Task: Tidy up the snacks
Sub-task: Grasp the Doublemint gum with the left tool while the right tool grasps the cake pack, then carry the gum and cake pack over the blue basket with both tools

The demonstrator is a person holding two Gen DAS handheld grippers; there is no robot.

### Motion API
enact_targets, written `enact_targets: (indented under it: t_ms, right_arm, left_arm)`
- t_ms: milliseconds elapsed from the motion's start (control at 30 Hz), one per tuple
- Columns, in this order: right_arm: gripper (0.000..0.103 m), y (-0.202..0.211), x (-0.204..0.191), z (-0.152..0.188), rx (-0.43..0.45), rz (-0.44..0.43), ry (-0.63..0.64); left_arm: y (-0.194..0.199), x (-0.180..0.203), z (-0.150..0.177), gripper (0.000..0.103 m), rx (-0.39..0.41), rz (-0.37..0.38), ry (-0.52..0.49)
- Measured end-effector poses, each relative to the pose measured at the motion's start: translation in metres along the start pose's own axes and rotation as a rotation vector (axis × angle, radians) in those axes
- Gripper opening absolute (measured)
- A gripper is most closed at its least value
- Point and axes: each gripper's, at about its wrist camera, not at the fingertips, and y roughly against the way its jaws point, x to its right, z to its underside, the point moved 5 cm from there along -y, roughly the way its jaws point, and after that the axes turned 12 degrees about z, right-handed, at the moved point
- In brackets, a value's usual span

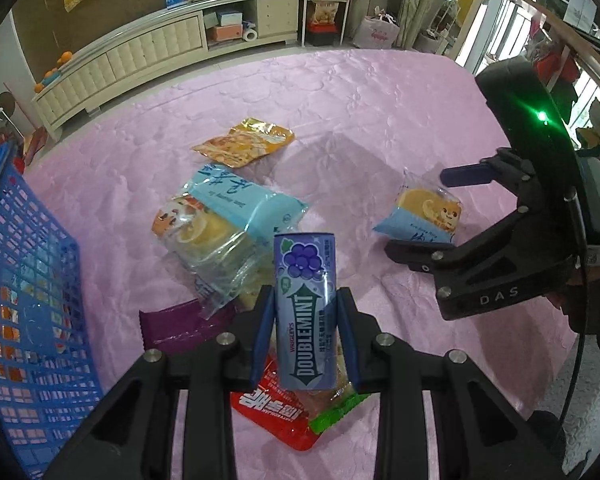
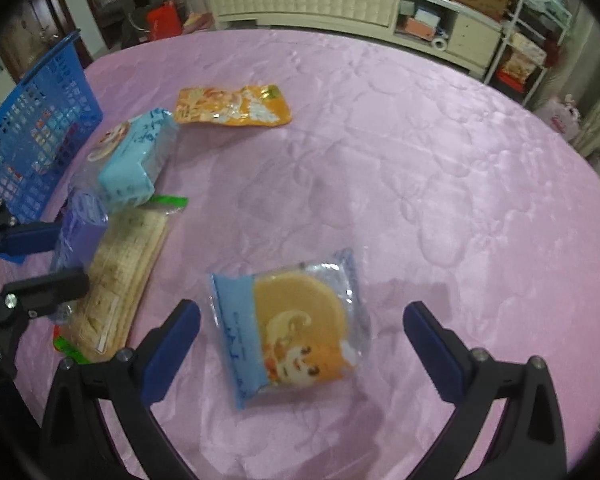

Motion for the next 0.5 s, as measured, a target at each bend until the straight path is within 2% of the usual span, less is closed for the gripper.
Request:
enact_targets:
  t_ms: [133, 200, 300, 500]
  right_arm:
    - [0.072, -0.002, -0.002, 0.000, 0.024, 0.030, 0.050]
    - [0.064, 0.001, -0.003, 0.001, 0.029, 0.031, 0.053]
    - [0.062, 0.011, -0.006, 0.005, 0.066, 0.073, 0.062]
    - [0.061, 0.043, -0.018, 0.014, 0.086, 0.075, 0.059]
  left_arm:
    - [-0.002, 0.001, -0.001, 0.028, -0.001, -0.005, -0.008]
    - [-0.001, 0.002, -0.002, 0.028, 0.004, -0.003, -0.003]
    - [0.002, 0.003, 0.000, 0.028, 0.009, -0.004, -0.001]
    - [0.027, 0.009, 0.005, 0.028, 0.040, 0.004, 0.002]
